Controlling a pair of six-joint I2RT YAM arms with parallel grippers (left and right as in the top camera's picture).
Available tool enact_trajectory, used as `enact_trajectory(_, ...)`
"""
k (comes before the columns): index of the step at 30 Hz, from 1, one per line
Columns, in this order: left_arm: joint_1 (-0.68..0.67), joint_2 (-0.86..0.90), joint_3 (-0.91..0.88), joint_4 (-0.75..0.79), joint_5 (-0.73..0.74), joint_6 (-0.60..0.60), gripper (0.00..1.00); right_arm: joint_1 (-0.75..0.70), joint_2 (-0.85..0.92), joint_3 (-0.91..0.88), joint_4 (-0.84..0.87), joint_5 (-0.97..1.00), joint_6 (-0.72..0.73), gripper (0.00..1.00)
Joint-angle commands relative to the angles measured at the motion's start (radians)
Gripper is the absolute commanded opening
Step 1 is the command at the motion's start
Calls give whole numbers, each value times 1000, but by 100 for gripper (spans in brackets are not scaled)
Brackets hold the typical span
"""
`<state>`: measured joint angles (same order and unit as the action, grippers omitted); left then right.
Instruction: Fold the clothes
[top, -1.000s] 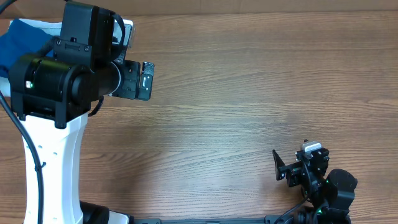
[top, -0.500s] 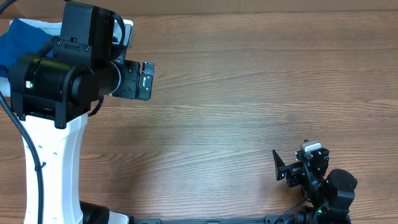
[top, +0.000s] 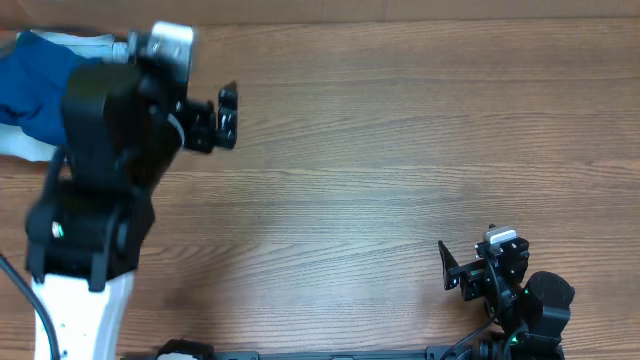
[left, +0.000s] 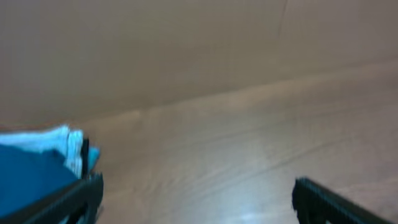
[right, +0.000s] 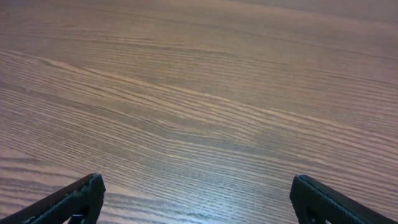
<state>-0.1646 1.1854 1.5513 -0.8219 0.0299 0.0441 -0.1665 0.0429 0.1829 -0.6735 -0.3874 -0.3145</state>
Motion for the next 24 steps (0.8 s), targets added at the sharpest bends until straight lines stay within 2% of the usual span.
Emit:
enact_trajectory(1, 60, -167, -293, 130, 142, 49, 100, 3, -11, -13, 2, -2, 0, 100)
enact_trajectory(9, 77, -558, -806, 301, 147, 46, 100, 3, -11, -13, 2, -2, 0, 100)
enact_trajectory(12, 77, -658, -940, 367, 148, 42, 100, 3, -11, -13, 2, -2, 0, 100)
enact_trajectory(15, 77, -780, -1115, 471, 149, -5, 100, 3, -11, -13, 2, -2, 0, 100)
enact_trajectory(19, 77, -865, -1232, 522, 155, -45, 100, 3, -11, -13, 2, -2, 0, 100)
enact_trajectory(24, 76, -975, -1312, 512, 150, -47, 100, 3, -11, -13, 2, -2, 0, 100)
